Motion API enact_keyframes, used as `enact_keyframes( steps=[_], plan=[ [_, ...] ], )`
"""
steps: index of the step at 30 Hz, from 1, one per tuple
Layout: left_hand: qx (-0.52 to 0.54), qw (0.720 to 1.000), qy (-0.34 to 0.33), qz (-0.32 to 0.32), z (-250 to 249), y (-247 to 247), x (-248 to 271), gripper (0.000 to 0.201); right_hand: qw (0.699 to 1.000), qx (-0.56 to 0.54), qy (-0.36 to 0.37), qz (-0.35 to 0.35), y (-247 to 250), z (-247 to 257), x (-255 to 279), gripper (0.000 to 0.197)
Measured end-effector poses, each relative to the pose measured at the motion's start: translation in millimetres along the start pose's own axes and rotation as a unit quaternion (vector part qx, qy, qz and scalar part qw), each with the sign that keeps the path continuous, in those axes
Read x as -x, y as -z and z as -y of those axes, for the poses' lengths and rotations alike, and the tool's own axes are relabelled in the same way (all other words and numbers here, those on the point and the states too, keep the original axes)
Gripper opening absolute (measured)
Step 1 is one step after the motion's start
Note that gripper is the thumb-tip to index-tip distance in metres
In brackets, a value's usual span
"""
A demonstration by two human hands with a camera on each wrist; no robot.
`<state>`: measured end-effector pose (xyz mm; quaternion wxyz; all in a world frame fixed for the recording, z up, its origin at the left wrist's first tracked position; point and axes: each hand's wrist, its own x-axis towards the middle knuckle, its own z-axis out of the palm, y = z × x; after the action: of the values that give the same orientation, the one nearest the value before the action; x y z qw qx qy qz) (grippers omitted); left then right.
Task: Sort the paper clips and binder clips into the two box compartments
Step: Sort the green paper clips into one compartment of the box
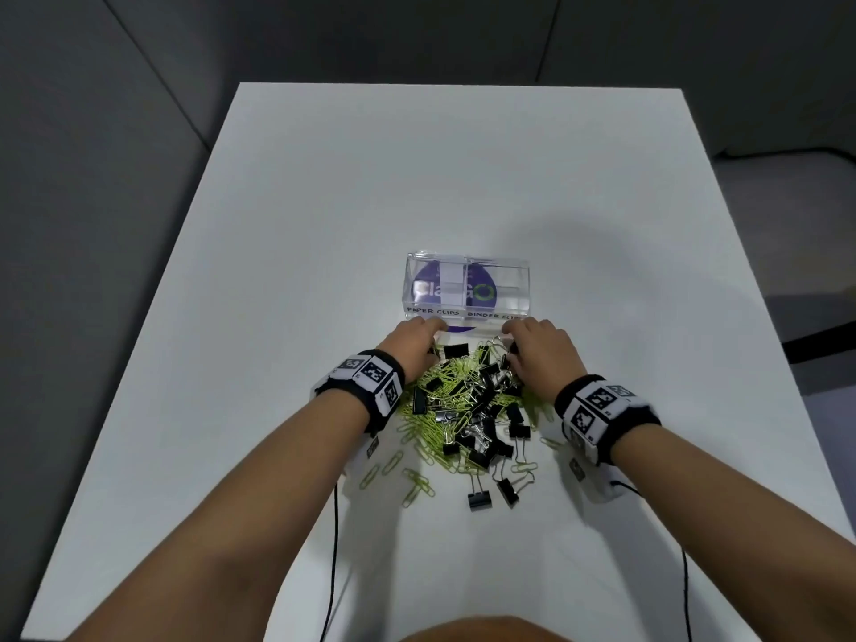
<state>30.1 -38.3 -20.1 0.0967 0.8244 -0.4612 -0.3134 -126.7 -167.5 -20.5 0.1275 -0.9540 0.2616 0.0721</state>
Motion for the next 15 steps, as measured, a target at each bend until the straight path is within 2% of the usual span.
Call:
enact_keyframes(
  steps=[2, 5, 7, 11, 15],
  plan=[
    [-0.008, 1.0, 0.004, 0.02, 0.2, 0.7, -0.5, 0.043, 0.999, 0.013, 0.047, -0.01, -0.3, 6.7, 0.2, 0.033],
    [-0.001, 0.999, 0.013, 0.033, 2.7, 1.2, -0.2, 0.031, 0.989, 0.056, 0.137, -0.007, -4.7, 17.9, 2.2, 0.051],
    [0.017, 0.999, 0.02, 0.039, 4.5, 1.6, 0.3, 0.025, 0.982, 0.095, 0.165, -0.004, -4.4, 22.9, 4.1, 0.051],
    [0.041, 0.998, 0.021, 0.044, 5.0, 3.5, 2.6, 0.019, 0.979, 0.106, 0.175, 0.005, -4.5, 23.0, 3.2, 0.045],
    [0.048, 0.998, 0.007, 0.032, 5.4, 5.5, 4.5, 0.007, 0.988, 0.059, 0.137, 0.042, 0.7, 22.4, 3.5, 0.023]
  ],
)
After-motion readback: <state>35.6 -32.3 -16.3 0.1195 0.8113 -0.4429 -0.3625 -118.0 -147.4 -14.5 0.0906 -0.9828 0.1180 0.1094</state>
